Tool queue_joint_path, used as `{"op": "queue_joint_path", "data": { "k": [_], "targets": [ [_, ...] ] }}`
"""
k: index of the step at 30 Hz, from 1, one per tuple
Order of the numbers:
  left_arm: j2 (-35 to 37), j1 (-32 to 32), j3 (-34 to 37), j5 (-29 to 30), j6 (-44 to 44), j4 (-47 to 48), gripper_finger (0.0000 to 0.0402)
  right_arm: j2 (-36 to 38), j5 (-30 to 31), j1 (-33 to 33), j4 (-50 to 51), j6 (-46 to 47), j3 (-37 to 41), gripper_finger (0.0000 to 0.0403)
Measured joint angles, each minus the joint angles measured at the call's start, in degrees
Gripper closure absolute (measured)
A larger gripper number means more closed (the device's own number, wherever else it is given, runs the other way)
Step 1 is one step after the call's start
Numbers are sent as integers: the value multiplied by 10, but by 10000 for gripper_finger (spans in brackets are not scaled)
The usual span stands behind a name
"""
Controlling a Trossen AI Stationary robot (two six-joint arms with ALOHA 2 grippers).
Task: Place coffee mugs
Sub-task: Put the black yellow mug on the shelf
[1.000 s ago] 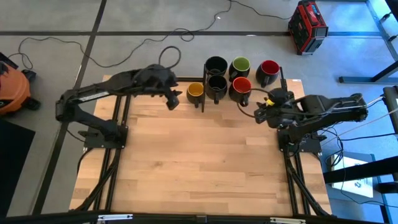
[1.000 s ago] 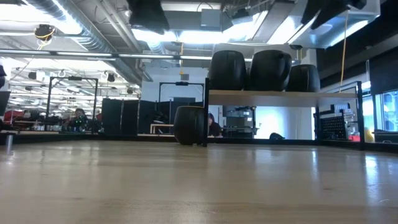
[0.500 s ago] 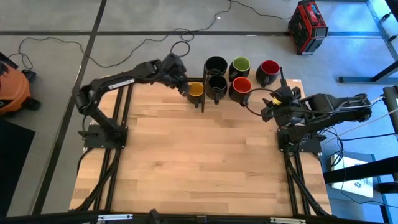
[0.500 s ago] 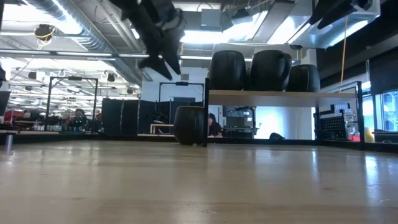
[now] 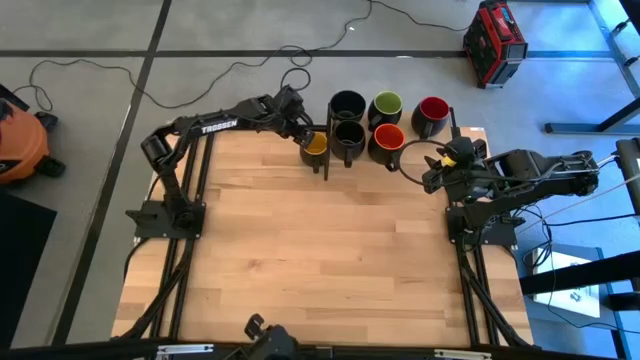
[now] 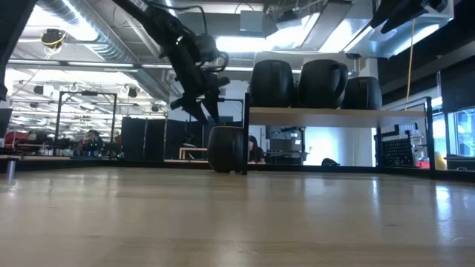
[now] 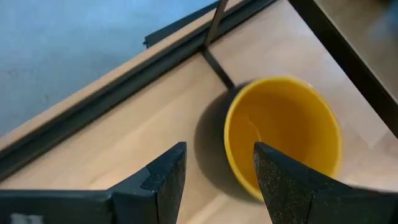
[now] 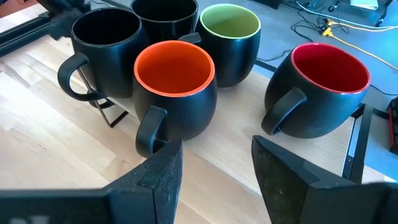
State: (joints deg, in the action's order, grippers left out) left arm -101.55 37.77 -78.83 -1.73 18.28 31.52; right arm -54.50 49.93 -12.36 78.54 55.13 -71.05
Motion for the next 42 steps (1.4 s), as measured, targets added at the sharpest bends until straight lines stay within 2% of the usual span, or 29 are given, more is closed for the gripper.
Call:
{"op": "queue_joint_path", "data": {
  "k": [5,17,21,27,30,36,42],
  "targets": [
    [-29,2,0,-3,-4,-35,221,0,0,0,0,1,0,223],
    [-61,-1,-1,10,-14,-39,230,0,-6,0,1,1,0,223],
    [-69,-8,-1,11,-27,-36,269,0,-16,0,13,19,0,223],
    [-68,-15,0,34,-62,-27,374,13,-21,0,15,81,38,224],
    [-60,-17,1,32,-66,-5,385,35,-19,1,14,119,55,224],
    [8,-25,1,64,-80,69,385,75,-21,67,-24,155,57,224],
    [95,-32,0,62,-84,78,385,86,-75,183,-92,50,57,224]
  ]
}}
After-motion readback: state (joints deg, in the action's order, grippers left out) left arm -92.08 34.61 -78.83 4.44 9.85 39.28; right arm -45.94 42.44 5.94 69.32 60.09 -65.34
